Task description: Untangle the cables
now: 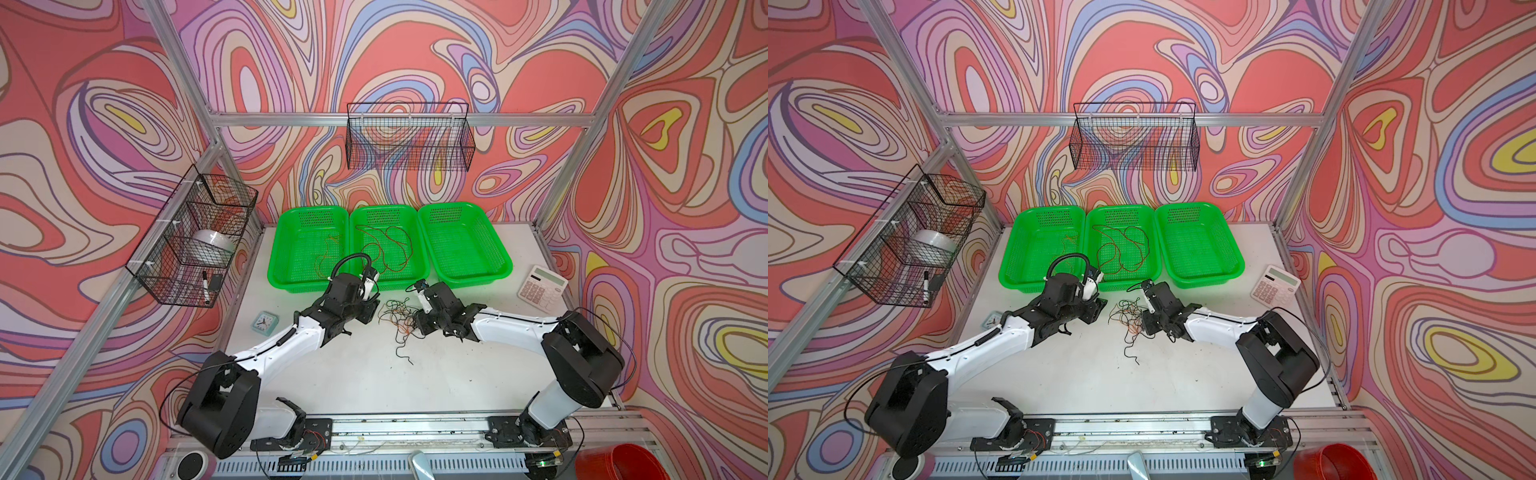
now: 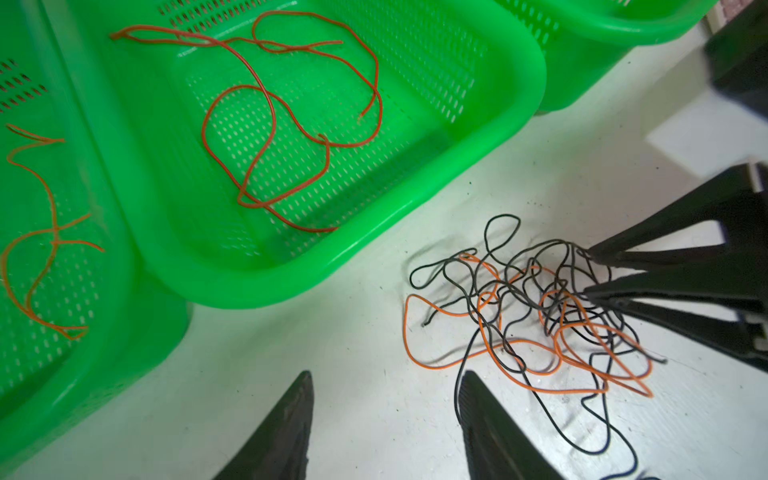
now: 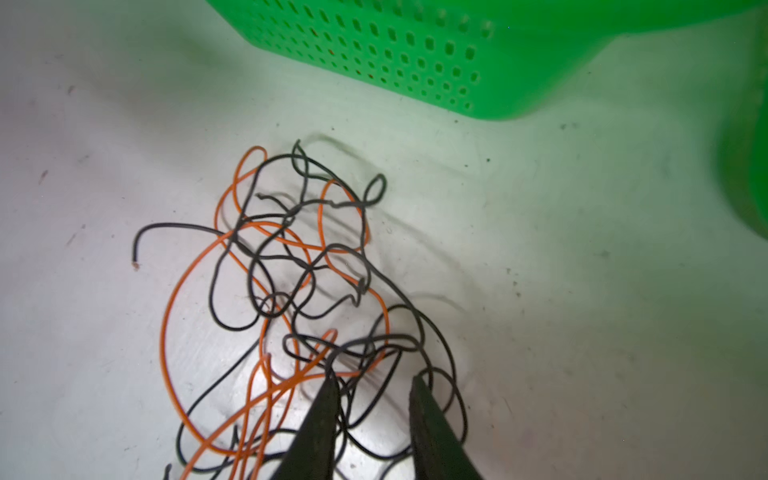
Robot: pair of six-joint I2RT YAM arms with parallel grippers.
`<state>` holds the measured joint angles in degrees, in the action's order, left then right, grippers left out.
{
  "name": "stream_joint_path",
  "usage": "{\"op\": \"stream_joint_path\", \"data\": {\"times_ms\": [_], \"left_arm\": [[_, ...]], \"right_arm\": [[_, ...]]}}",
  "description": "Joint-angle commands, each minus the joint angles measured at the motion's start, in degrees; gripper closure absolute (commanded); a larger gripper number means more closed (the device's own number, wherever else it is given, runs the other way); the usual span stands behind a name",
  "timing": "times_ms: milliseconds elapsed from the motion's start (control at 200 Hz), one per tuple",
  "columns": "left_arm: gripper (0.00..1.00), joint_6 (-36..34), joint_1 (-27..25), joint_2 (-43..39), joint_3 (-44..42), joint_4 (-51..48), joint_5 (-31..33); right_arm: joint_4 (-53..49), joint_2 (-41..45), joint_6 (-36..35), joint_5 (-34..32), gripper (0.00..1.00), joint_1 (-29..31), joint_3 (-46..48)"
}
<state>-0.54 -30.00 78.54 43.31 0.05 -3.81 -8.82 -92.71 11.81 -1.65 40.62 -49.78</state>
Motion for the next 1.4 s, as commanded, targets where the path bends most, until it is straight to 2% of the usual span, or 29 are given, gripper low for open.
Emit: {"op": "stream_joint_path", "data": {"times_ms": [0, 100, 225, 411, 581, 691, 741, 791, 856, 976, 1172, 1327, 1392], "left_arm": [[0.45, 3.7, -1.11, 2.69, -0.66, 2.89, 0.45], [0.46, 7.38, -1.2, 3.26, -1.49, 4.76, 3.8], [0.46, 9.44, -1.16, 1.5, -2.77, 6.25, 6.86], [0.46, 10.62, -1.05, -2.5, -3.52, 3.08, 12.51], [0.45, 10.22, -0.77, -6.04, -5.23, 2.97, 13.67], [0.44, 9.99, -0.76, -5.93, -5.61, 3.27, 13.1], [0.43, 9.67, -0.76, -5.39, -5.49, 3.22, 12.27], [0.43, 9.25, -0.76, -4.67, -5.34, 3.24, 11.29], [0.42, 8.4, -0.76, -4.2, -5.57, 3.94, 9.72], [0.4, 4.76, -0.78, -4.56, -7.03, 6.21, 6.51], [0.39, 3.73, -0.41, -6.2, -10.41, 10.46, 4.52], [0.4, 0.56, -0.41, -7.08, -10.43, 9.78, -2.81], [0.4, -1.11, -0.41, -8.55, -12.08, 12.43, -6.85]], "right_arm": [[-6.12, 2.84, -5.47, -8.73, 0.67, 4.12, -3.6], [-7.03, 1.46, -4.29, -8.7, 0.5, 5.34, -6.44], [-5.05, -2.29, -0.16, -7.12, 0.43, 5.46, -9.3], [-7.92, -12.81, 1.73, -7.65, 0.4, 5.43, -15.63], [-5.08, -14.7, 1.13, -4.15, 0.4, 5.46, -13.57], [-0.89, -15.1, -0.7, -0.06, 0.44, 5.42, -10.68], [0.55, -15.54, -1.28, 1.53, 0.49, 5.44, -9.99], [2.1, -15.56, -1.86, 2.3, 0.57, 5.42, -9.13], [4.21, -15.1, -2.43, 2.39, 0.73, 5.45, -7.79], [7.67, -12.14, -5.06, 1.94, 0.9, 5.41, -4.6], [11.24, -5.54, -10.9, 2.24, 1.0, 5.37, 0.06], [17.91, 0.49, -13.21, 3.6, 1.0, 5.39, 5.04], [20.05, 2.71, -14.36, 4.69, 1.0, 5.39, 6.65]]}}
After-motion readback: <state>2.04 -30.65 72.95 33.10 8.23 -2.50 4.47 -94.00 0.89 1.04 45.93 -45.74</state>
